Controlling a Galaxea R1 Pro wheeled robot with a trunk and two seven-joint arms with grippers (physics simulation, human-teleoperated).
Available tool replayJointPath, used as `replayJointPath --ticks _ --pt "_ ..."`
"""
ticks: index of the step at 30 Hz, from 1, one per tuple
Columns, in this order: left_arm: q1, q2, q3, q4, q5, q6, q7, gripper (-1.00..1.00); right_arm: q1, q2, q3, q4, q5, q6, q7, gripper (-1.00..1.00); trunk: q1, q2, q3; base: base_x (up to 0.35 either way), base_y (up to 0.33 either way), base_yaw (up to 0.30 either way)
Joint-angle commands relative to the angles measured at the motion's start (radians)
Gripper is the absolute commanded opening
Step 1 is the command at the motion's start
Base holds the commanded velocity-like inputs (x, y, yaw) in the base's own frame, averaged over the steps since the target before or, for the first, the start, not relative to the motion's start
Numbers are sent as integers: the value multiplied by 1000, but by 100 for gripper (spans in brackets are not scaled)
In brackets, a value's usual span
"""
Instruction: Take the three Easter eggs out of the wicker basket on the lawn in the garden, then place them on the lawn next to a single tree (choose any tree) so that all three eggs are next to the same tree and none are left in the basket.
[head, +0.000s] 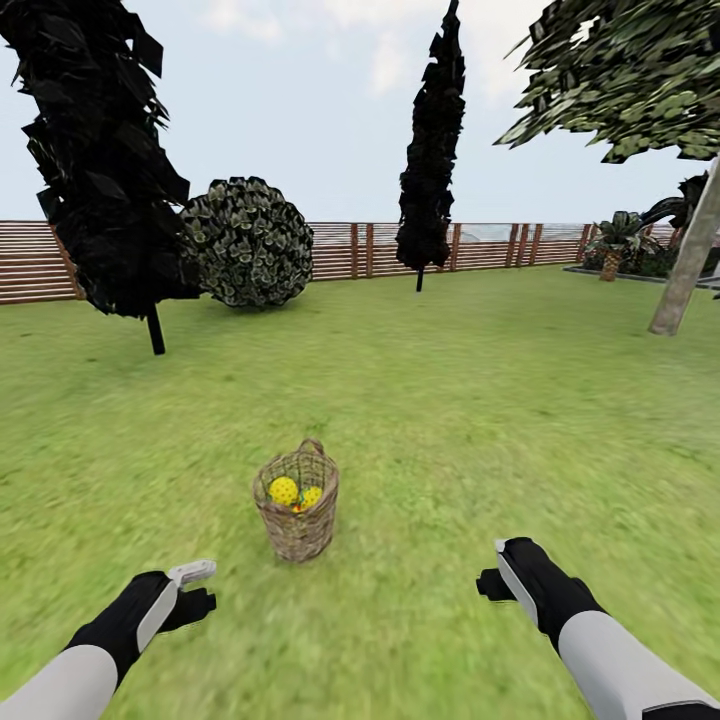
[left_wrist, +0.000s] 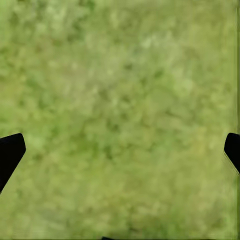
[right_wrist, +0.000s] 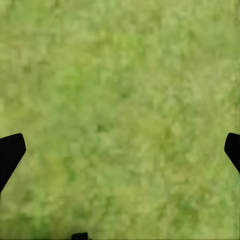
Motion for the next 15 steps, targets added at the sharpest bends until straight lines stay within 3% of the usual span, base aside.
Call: replayJointPath --ticks 1,15 --pt "0 -1 1 -2 11 5 8 100 -1 -1 8 -1 -11 4 -8 100 1 -1 -1 337 0 0" --pt "0 -3 1 -2 11 5 8 100 -1 -1 8 -1 -10 4 -8 100 1 -1 -1 337 0 0"
